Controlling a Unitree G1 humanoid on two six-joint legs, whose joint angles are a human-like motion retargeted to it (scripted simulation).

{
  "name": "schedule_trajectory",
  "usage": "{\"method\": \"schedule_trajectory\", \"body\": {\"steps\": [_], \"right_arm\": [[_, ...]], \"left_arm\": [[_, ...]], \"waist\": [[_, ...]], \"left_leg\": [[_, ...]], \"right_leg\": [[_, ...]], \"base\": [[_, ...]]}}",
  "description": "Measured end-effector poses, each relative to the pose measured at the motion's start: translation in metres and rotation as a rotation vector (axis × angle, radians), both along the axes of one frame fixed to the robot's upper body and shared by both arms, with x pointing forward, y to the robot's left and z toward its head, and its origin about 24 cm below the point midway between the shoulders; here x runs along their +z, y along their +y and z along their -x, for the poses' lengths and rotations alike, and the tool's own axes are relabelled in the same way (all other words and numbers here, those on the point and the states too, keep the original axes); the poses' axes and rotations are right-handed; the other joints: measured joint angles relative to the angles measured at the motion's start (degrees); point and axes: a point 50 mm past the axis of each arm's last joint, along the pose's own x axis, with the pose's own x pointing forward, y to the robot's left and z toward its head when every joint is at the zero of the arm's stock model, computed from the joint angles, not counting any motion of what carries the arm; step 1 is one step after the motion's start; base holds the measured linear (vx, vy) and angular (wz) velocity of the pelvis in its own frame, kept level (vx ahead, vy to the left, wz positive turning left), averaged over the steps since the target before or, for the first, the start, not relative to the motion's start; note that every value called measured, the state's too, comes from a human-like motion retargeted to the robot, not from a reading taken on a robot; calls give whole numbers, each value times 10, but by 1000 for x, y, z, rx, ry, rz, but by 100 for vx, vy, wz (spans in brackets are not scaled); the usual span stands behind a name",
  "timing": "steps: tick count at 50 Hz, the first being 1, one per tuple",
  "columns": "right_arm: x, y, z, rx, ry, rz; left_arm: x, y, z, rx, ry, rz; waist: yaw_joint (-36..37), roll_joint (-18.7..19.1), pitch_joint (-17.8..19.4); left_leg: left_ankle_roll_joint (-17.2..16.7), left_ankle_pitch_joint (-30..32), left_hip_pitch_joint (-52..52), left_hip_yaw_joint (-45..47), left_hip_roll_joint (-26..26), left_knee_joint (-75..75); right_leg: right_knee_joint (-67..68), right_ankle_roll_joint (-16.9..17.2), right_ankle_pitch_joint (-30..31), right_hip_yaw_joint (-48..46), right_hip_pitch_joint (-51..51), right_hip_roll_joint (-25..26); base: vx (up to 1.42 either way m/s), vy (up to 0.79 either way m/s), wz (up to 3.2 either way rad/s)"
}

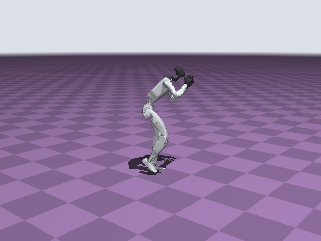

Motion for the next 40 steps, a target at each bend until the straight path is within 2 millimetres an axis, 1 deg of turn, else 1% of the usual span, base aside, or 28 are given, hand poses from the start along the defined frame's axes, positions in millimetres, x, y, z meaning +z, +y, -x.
{"method": "schedule_trajectory", "body": {"steps": [2, 3, 5, 7, 8, 10, 11, 12, 13, 14, 15, 16, 17, 18, 20, 21, 22, 24, 25, 27, 28, 30, 32, 33, 35, 37, 38, 40], "right_arm": [[1, -2, 2, 8, -4, -5], [1, -3, 3, 6, -14, -8], [-1, -5, 3, 15, -18, -29], [1, -6, 5, -9, -38, -12], [1, -8, 5, 0, -38, -22], [0, -10, 6, 16, -26, -25], [0, -10, 7, 20, -21, -20], [1, -9, 8, 22, -17, -18], [4, -8, 9, 19, -17, -19], [6, -8, 11, 25, -23, -13], [8, -7, 14, 36, -33, -5], [7, -9, 15, 73, -27, -19], [6, -10, 17, 100, -23, -30], [7, -9, 17, 106, -22, -33], [7, -9, 17, 111, -25, -41], [7, -10, 17, 111, -29, -47], [7, -10, 18, 112, -33, -53], [6, -11, 18, 112, -44, -63], [5, -12, 18, 111, -49, -69], [5, -10, 16, 98, -60, -73], [8, -4, 15, 72, -71, -56], [9, 0, 12, 53, -75, -40], [9, 0, 10, 32, -77, -35], [10, -1, 9, 16, -80, -30], [13, -2, 9, -33, -92, -17], [12, -6, 11, -90, -108, 19], [13, -8, 11, -121, -116, 22], [15, -16, 11, -188, -153, 6]], "left_arm": [[1, -2, 0, 19, -17, -11], [1, -4, 1, 26, -27, -14], [0, -6, -2, 67, -28, 1], [3, -9, 1, 64, -58, -6], [3, -8, -1, 85, -55, 2], [2, -7, -4, 126, -44, 8], [1, -6, -5, 136, -39, 7], [1, -5, -5, 137, -32, 9], [2, -5, -4, 118, -20, 15], [3, -3, -4, 116, -13, 17], [3, -1, -4, 123, -9, 15], [3, 6, -4, 124, 13, 20], [2, 11, -3, 123, 29, 23], [2, 13, -2, 116, 37, 22], [1, 13, -1, 98, 46, 22], [1, 13, -1, 91, 47, 20], [1, 13, -1, 85, 46, 19], [2, 13, 1, 77, 38, 19], [3, 13, 2, 73, 34, 20], [6, 12, 2, 54, 26, 24], [9, 7, 3, 33, 6, 17], [11, 6, 0, 37, -4, 3], [12, 4, -1, 28, 7, -7], [13, 3, -1, 19, 13, -11], [15, -1, -1, 0, 16, -13], [13, -2, 1, 72, -41, -47], [13, -3, 1, 108, -60, -52], [12, -1, 0, 210, -111, -46]], "waist": [[-20, 3, 0], [-35, 4, 0], [-73, 1, 0], [-103, -13, 0], [-113, -19, 0], [-122, -31, 0], [-125, -35, 0], [-126, -39, 0], [-124, -45, 0], [-127, -45, 0], [-132, -44, 0], [-131, -49, 0], [-130, -54, 0], [-126, -60, 0], [-115, -70, 0], [-105, -73, 0], [-94, -75, 0], [-69, -78, 0], [-56, -79, 0], [-28, -78, 0], [-15, -77, 0], [6, -63, 0], [14, -47, 0], [14, -40, 0], [6, -34, 0], [-21, -13, 0], [-28, 0, 0], [-43, 25, 0]], "left_leg": [[-14, -12, 29, -11, -15, -9], [-19, -17, 44, -19, -27, -15], [-26, -27, 90, -41, -58, -30], [-34, -40, 124, -56, -94, -40], [-36, -50, 141, -59, -101, -32], [-49, -76, 151, -52, -98, 30], [-56, -74, 140, -45, -100, 82], [-61, -64, 126, -40, -107, 132], [-65, -34, 105, -36, -119, 178], [-72, 3, 77, -20, -125, 233], [-80, 42, 45, 2, -126, 294], [-80, 50, 20, 16, -107, 350], [-77, 50, -5, 29, -85, 398], [-68, 35, -30, 42, -59, 431], [-36, 11, -71, 70, -4, 449], [-28, 10, -85, 76, 18, 427], [-23, 11, -98, 79, 36, 396], [-25, 21, -105, 74, 59, 283], [-26, 27, -102, 73, 69, 210], [-28, 52, -63, 100, 90, 15], [-35, 74, -44, 122, 99, -90], [-55, 102, -5, 148, 114, -215], [-51, 135, 18, 158, 114, -245], [-39, 152, 23, 160, 108, -243], [-11, 165, 19, 156, 85, -221], [-23, 97, -33, 144, 81, -79], [-28, 79, -43, 138, 78, -42], [-26, 60, -53, 127, 67, 4]], "right_leg": [[-111, 9, -11, 20, 5, 23], [-181, 20, -11, 23, 16, 29], [-338, 42, -8, 0, 64, 21], [-471, 78, -21, -41, 99, 6], [-519, 86, -32, -52, 118, 15], [-574, 89, -21, -28, 150, 56], [-582, 89, 2, -6, 165, 63], [-587, 89, 23, 13, 178, 65], [-588, 89, 38, 26, 185, 54], [-561, 87, 28, 34, 182, 35], [-521, 83, 4, 40, 174, 13], [-470, 78, -22, 42, 167, 11], [-425, 76, -46, 44, 161, 9], [-391, 81, -62, 44, 158, 8], [-354, 88, -84, 43, 161, 5], [-349, 85, -90, 41, 166, 7], [-347, 82, -95, 40, 173, 10], [-355, 74, -102, 37, 190, 20], [-362, 72, -104, 36, 200, 26], [-375, 75, -111, 40, 219, 38], [-378, 77, -115, 44, 218, 47], [-365, 67, -133, 46, 233, 61], [-305, 30, -145, 35, 228, 56], [-252, 8, -144, 28, 210, 43], [-123, -23, -104, 17, 150, -2], [-18, -23, -59, 18, 99, -32], [13, -12, -50, 33, 74, -24], [27, 16, -59, 69, 31, 5]], "base": [[73, 7, 118], [75, 6, 151], [78, 4, 178], [79, -9, 158], [79, -30, 107], [77, -44, 62], [77, -28, 44], [78, -2, 35], [77, 20, 30], [77, 41, 33], [78, 34, 21], [77, 17, 4], [75, -7, -14], [73, -9, -9], [70, -8, -9], [67, -5, -22], [65, -3, -35], [65, 1, -45], [66, 7, -55], [67, 16, -71], [68, 24, -82], [70, 32, -66], [67, 38, -6], [63, 40, 39], [62, 39, 88], [66, 34, 145], [63, 30, 130], [60, 26, 101]]}}
